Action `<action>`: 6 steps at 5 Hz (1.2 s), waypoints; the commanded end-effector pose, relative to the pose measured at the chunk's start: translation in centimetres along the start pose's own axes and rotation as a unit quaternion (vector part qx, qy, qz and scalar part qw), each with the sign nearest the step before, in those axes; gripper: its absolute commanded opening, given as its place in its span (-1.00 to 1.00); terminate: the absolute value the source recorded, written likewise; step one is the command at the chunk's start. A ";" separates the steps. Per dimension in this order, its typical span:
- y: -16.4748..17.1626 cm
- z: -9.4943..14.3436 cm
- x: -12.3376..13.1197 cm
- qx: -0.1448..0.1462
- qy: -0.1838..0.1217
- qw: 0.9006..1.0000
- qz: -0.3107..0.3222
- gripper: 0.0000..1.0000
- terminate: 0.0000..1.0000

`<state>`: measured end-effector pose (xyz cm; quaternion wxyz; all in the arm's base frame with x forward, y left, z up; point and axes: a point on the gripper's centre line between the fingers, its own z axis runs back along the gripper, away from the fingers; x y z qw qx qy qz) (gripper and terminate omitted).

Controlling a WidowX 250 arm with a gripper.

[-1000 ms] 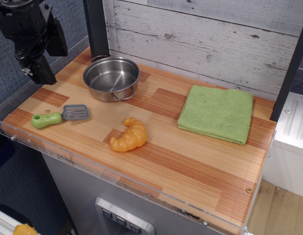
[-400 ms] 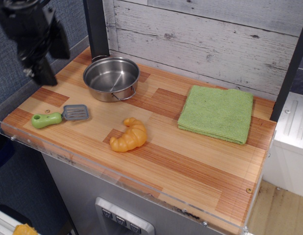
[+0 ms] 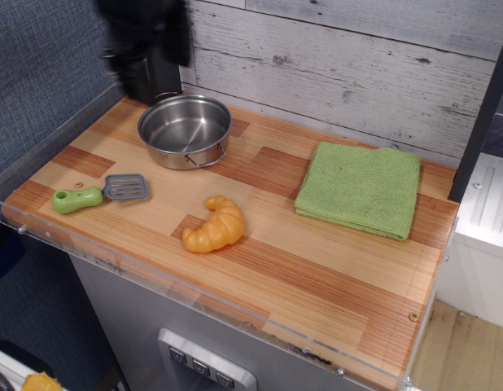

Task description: Move green cloth to the bottom right of croissant

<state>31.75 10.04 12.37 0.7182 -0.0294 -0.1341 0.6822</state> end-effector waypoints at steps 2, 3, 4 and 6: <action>-4.0 -1.0 -8.7 -0.015 0.036 0.994 -0.101 1.00 -1.00; -5.9 -1.8 -11.9 -0.015 0.051 0.988 -0.143 1.00 -1.00; -6.2 -3.0 -13.8 -0.010 0.072 0.985 -0.155 1.00 -1.00; -5.3 -5.8 -16.2 0.009 0.085 0.981 -0.176 1.00 -1.00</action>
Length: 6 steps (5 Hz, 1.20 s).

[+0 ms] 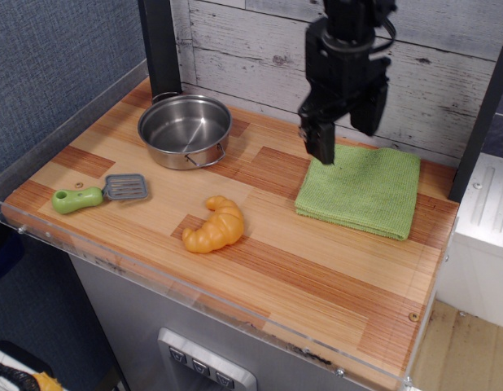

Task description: Move green cloth to the bottom right of croissant

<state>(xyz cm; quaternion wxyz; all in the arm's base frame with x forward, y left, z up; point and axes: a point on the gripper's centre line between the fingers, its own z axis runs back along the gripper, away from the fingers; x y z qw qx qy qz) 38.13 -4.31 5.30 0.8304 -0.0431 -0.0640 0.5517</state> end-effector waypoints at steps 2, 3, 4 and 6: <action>-0.7 -1.7 -2.8 -0.001 0.006 1.000 -0.030 1.00 -1.00; -0.6 -2.7 -3.3 0.005 0.005 0.999 -0.040 1.00 -1.00; -0.2 -3.1 -3.6 0.014 0.001 0.999 -0.039 1.00 -1.00; 2.2 -2.9 -4.2 0.038 -0.015 0.998 -0.048 1.00 -1.00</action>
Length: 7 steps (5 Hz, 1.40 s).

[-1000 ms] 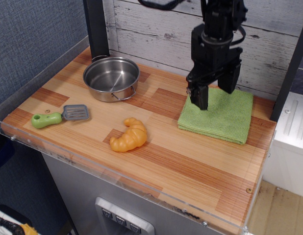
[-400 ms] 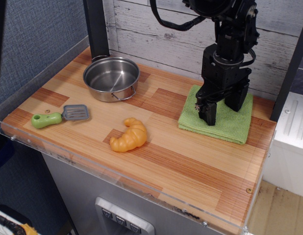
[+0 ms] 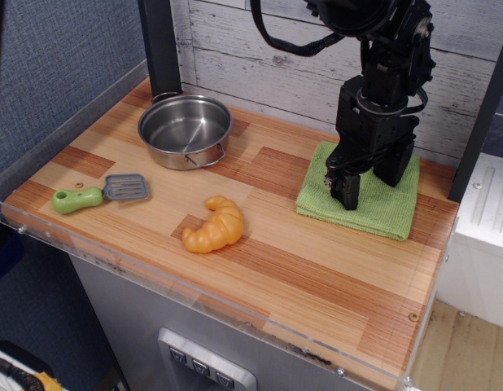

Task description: Move green cloth to the bottom right of croissant

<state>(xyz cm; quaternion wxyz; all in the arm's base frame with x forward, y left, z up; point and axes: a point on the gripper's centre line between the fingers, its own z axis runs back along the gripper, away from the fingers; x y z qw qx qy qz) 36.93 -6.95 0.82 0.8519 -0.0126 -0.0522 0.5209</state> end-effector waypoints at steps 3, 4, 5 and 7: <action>4.3 1.4 -3.6 0.017 -0.001 1.000 -0.023 1.00 -1.00; 5.4 1.9 -4.7 0.016 -0.002 0.999 -0.030 1.00 -1.00; 6.7 2.0 -5.8 0.021 -0.002 0.999 -0.041 1.00 -1.00; 10.0 2.6 -7.8 0.044 -0.015 0.997 -0.066 1.00 -1.00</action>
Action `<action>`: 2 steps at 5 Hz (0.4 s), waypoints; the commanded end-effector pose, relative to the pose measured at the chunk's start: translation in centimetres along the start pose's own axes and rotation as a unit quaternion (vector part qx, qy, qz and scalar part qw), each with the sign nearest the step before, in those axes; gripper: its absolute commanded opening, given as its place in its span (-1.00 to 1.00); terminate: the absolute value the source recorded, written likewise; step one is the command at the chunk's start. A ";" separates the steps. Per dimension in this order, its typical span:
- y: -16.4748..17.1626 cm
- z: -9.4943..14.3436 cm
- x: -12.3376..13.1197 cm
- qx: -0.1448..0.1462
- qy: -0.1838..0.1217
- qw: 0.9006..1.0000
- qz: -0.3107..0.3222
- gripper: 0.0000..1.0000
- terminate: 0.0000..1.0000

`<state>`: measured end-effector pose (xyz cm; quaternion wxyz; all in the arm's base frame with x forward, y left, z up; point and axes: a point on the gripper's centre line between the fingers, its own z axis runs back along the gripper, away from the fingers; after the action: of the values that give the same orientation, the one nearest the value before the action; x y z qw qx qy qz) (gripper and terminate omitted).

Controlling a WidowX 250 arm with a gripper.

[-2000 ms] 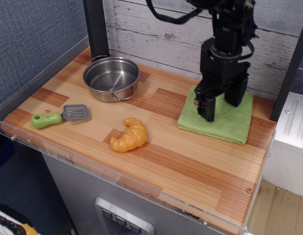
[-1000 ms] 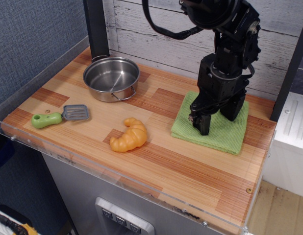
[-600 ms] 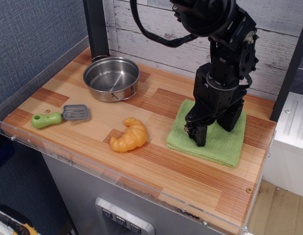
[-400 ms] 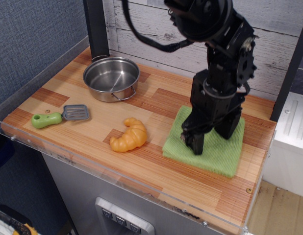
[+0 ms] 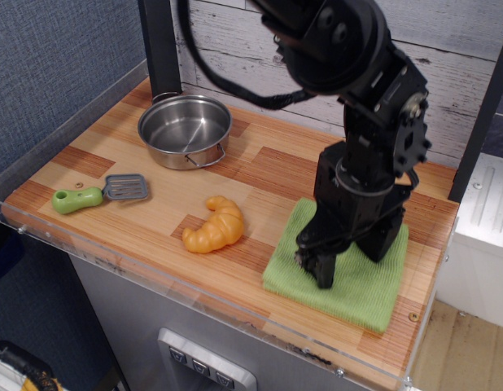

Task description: Move green cloth to the bottom right of croissant

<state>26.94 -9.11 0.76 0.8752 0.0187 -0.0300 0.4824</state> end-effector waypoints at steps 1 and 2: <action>3.2 1.3 -1.9 0.015 -0.018 1.000 -0.018 1.00 -1.00; 3.2 1.2 -1.9 0.010 -0.012 1.000 -0.014 1.00 -1.00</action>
<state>23.84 -8.99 0.90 0.8793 0.0427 -0.0263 0.4737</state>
